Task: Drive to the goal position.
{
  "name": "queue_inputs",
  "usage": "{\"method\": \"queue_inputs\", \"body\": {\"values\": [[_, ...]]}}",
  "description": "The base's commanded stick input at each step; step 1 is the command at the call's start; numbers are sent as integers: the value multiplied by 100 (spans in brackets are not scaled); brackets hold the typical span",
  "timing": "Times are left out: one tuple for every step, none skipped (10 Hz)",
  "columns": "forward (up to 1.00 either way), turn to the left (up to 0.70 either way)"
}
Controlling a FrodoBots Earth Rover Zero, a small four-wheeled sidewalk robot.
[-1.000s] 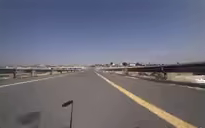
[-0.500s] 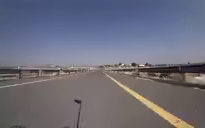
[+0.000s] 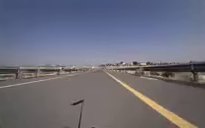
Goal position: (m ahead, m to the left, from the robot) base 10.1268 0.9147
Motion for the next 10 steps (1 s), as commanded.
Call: {"method": "queue_inputs", "body": {"values": [[100, 0], [100, 0], [100, 0], [100, 0], [100, 0], [100, 0], [100, 0], [100, 0], [100, 0], [100, 0]]}}
